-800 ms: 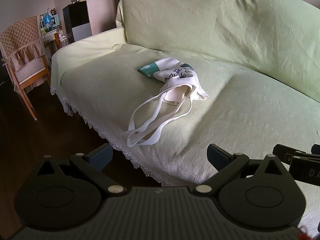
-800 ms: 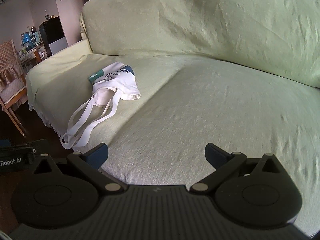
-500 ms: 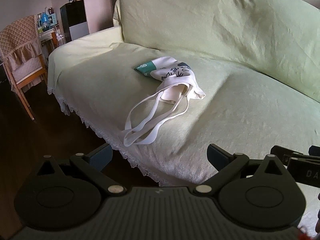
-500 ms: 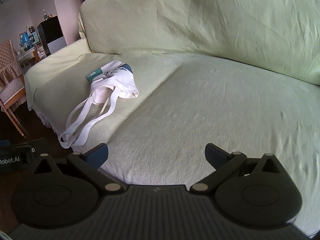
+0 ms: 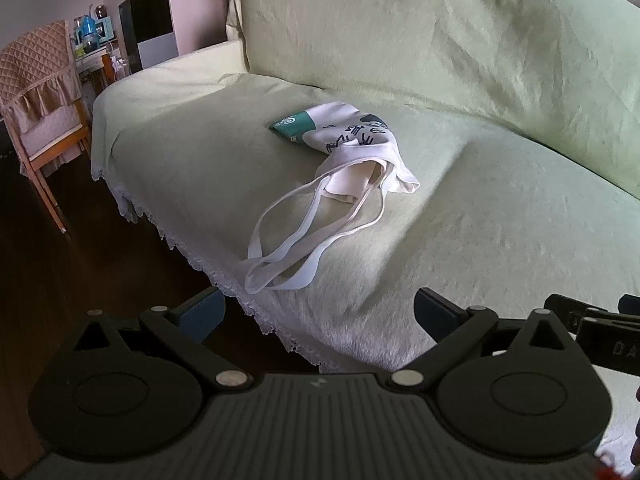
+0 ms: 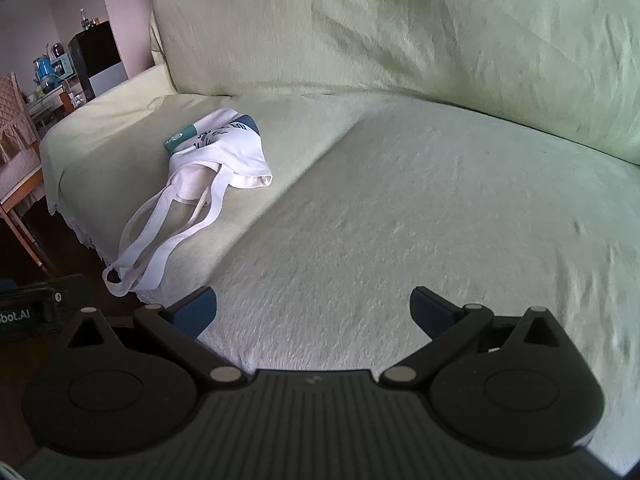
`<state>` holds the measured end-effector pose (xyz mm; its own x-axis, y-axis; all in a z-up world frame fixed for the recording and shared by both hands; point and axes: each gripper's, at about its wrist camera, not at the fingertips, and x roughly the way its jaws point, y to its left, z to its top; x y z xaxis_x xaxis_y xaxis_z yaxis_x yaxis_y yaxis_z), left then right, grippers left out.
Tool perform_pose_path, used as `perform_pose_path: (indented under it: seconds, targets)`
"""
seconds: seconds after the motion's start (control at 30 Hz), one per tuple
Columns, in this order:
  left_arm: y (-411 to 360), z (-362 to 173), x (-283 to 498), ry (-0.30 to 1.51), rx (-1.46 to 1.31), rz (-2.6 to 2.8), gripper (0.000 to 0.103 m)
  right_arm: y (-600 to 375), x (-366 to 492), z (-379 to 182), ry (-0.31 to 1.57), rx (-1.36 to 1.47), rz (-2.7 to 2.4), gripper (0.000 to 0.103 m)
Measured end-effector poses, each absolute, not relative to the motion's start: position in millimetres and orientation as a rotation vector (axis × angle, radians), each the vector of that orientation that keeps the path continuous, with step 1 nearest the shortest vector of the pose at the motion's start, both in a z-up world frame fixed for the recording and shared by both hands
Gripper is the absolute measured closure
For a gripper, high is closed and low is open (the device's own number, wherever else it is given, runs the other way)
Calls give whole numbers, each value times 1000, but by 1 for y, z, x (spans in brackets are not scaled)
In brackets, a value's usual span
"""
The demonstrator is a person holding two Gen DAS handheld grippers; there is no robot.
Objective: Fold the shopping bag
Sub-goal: 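Move both grippers toward the crumpled white tote bag on the sofa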
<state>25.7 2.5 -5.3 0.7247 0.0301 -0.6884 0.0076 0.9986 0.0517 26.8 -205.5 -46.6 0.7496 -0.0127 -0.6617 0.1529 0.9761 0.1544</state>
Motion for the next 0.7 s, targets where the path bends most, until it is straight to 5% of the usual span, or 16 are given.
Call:
perform_pose_path:
  seconds: [0.7]
  targets:
    - [16, -42, 93, 802, 78, 22, 2, -211, 119, -64, 608, 126, -99, 1]
